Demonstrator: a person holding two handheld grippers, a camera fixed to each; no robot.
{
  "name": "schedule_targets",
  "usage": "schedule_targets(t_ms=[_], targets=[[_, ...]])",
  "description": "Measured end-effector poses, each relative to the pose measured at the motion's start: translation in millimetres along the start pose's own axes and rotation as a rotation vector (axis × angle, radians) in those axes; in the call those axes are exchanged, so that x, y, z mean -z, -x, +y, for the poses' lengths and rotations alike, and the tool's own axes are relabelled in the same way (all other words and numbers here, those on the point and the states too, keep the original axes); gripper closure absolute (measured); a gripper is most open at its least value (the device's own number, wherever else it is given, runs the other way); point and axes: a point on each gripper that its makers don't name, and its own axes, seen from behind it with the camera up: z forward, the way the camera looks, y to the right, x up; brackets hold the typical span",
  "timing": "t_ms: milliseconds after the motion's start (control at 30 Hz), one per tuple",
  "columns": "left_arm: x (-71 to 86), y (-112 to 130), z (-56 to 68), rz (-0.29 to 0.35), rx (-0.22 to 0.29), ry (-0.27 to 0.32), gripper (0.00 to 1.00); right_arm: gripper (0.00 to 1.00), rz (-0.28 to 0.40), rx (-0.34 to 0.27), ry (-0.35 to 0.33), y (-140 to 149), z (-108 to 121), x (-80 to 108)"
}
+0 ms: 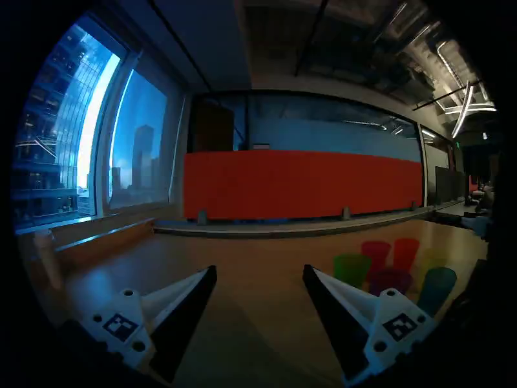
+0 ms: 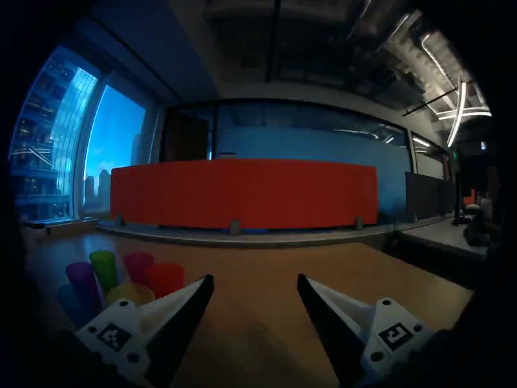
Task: Pour water
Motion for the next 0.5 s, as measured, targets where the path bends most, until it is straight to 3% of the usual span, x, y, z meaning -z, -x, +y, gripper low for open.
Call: schedule_targets(t_ms=[300,500], targets=[[-1.8,-21.3,-7.1,-0.014,0.04,-0.014,0.01,0.0,0.0,0.021,-0.017,-30.0,-4.5,0.4],[-5.6,-49.6,-8.2,-0.024,0.056,-0.001,0.01,0.0,-0.019,0.028,-0.038,-56.1,-9.6,-1.3]])
